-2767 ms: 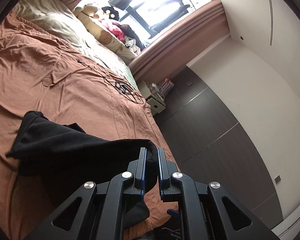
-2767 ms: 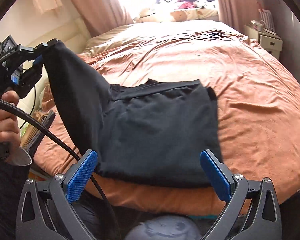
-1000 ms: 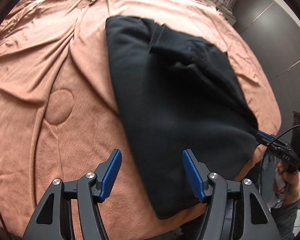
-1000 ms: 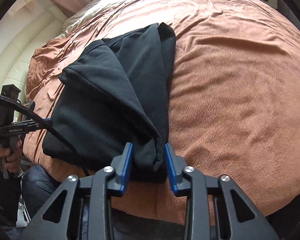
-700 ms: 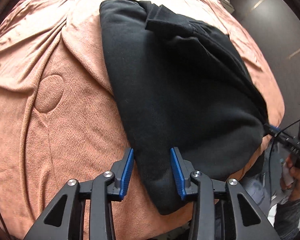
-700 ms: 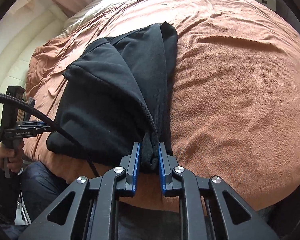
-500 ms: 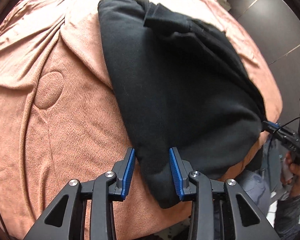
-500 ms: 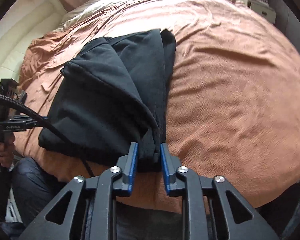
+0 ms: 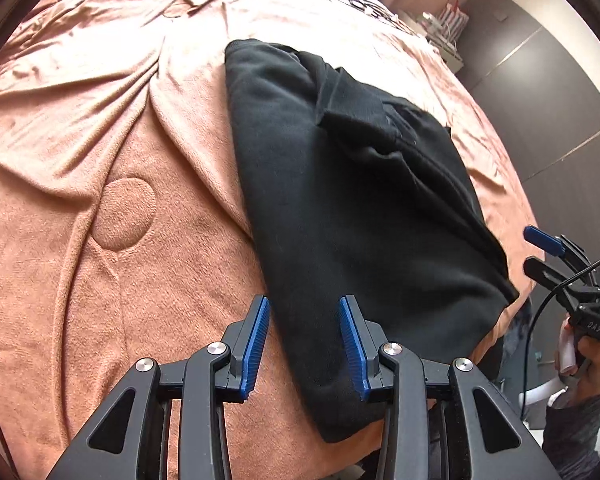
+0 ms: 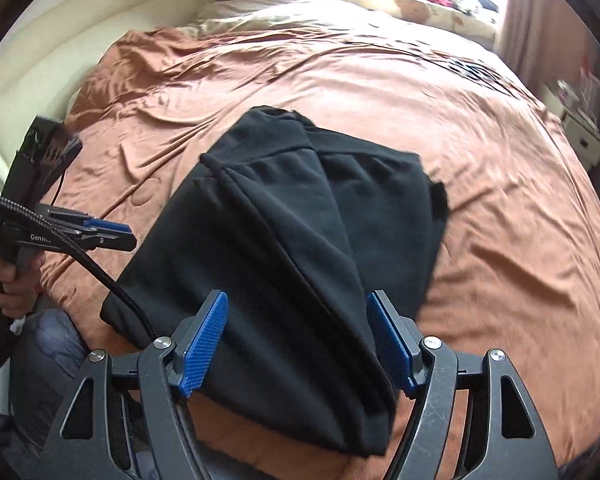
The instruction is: Fold small clothes
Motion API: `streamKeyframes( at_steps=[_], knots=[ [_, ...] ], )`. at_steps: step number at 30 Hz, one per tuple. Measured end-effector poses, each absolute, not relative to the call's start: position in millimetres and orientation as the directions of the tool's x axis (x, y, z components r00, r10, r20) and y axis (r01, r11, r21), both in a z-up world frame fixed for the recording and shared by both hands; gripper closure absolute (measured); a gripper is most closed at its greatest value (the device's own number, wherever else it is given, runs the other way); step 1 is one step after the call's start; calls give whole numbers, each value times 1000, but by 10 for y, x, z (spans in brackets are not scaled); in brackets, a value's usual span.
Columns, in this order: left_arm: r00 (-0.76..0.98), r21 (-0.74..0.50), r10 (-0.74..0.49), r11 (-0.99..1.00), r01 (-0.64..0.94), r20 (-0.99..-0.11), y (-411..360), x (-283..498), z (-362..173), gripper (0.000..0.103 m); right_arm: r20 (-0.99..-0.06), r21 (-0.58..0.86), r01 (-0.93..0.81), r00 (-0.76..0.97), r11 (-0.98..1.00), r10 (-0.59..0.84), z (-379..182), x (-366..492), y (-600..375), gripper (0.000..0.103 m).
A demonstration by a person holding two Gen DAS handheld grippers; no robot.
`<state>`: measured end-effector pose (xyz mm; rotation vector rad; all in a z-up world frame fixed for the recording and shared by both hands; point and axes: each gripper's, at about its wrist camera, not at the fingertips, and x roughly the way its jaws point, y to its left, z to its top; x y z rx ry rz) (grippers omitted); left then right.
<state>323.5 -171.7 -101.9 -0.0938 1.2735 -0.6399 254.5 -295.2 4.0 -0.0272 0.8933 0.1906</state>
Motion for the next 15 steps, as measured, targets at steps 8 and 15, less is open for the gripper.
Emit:
streamKeyframes(
  at_steps=[8, 15],
  knots=[
    [163, -439, -510, 834, 335, -844, -1402, 3362, -998, 64, -808, -44, -293, 573, 955, 139, -100, 3083, -2556, 33],
    [189, -457, -511, 848, 267, -839, -1178, 3443, -1035, 64, -822, -152, -336, 565, 930, 70, -297, 3465, -2245, 33]
  ],
)
